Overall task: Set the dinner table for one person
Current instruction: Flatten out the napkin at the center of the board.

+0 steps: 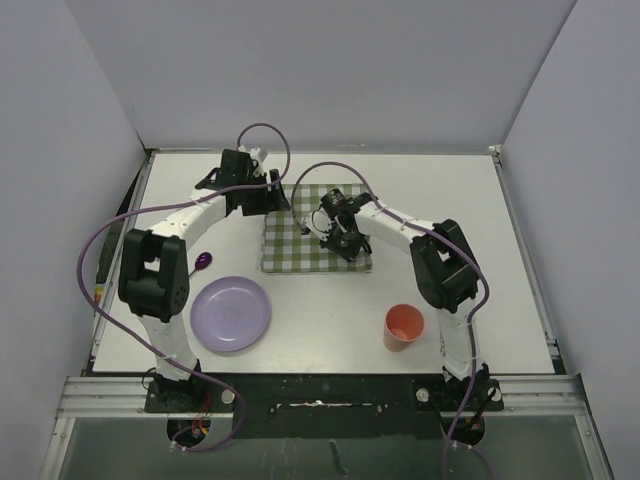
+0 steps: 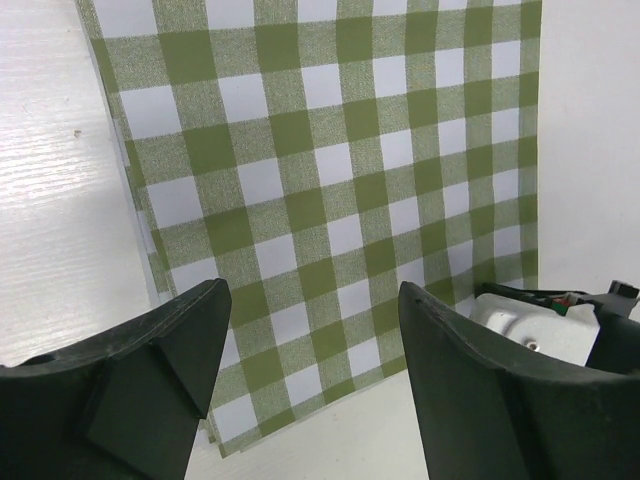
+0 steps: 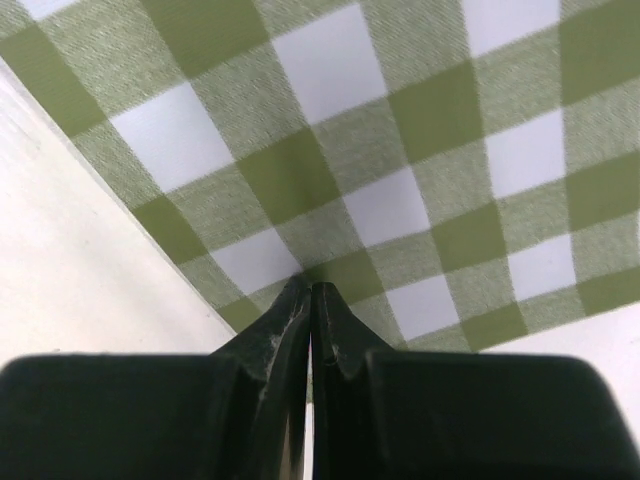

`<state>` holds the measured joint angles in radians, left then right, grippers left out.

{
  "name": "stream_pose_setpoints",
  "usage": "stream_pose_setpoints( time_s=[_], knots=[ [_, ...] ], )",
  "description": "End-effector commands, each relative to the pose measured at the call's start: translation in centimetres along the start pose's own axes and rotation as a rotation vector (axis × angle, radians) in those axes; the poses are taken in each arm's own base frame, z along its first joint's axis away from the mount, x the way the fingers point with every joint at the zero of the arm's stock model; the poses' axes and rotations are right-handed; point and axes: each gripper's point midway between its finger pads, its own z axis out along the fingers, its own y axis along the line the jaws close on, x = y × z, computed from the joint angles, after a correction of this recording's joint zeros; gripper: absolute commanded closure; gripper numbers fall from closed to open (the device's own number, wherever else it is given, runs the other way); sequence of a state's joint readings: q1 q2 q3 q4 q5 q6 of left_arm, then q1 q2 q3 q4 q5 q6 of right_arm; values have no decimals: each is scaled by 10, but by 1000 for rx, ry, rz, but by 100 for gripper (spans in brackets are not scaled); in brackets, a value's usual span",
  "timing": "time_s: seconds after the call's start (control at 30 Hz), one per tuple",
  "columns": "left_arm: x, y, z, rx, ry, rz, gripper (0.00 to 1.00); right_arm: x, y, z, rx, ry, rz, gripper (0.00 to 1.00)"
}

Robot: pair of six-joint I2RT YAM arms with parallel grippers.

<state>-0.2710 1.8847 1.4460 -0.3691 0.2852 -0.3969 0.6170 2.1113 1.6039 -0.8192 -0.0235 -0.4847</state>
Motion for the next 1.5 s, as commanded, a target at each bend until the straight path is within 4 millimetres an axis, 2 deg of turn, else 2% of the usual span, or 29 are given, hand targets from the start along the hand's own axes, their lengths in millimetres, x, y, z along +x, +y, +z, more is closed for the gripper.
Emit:
stream_pose_setpoints(
  time_s=[0.0,0.1,0.23,0.27,0.3,0.37,0.5,0.63,0.8,1.03,1.23,1.33,1.47],
  knots=[
    [-41,-27,-40,65,-144,57,33,-7,-42,-53,119,-87,73,100],
    [-51,-28,-46,48,-167,79,33,-11,-76,-82,198,-129,97,100],
    [-66,-29,-58,18,-218,122,31,-24,-108,-118,296,-186,90,100],
    [-70,-27,-61,1,-231,131,27,-28,-113,-122,309,-199,91,100],
    [-72,-26,-64,-11,-240,142,5,-30,-116,-124,313,-209,91,100],
    [-76,-21,-67,-39,-244,155,2,-32,-118,-118,301,-210,90,100],
    [-78,-1,-71,-118,-242,130,2,-31,-110,-91,254,-185,83,100],
    [-81,27,-80,-173,-249,64,2,-39,-112,-80,246,-196,74,100],
    [-79,49,-87,-189,-248,6,2,-44,-122,-66,244,-212,72,100],
    [-69,57,-86,-203,-234,-15,2,-49,-117,-34,179,-206,82,100],
    [-64,54,-78,-171,-218,-46,2,-53,-115,-27,171,-206,65,100],
    [-62,53,-74,-155,-208,-59,2,-48,-104,-20,132,-191,70,100],
    [-58,52,-67,-135,-198,-76,2,-36,-79,-3,69,-155,82,100]
  ],
)
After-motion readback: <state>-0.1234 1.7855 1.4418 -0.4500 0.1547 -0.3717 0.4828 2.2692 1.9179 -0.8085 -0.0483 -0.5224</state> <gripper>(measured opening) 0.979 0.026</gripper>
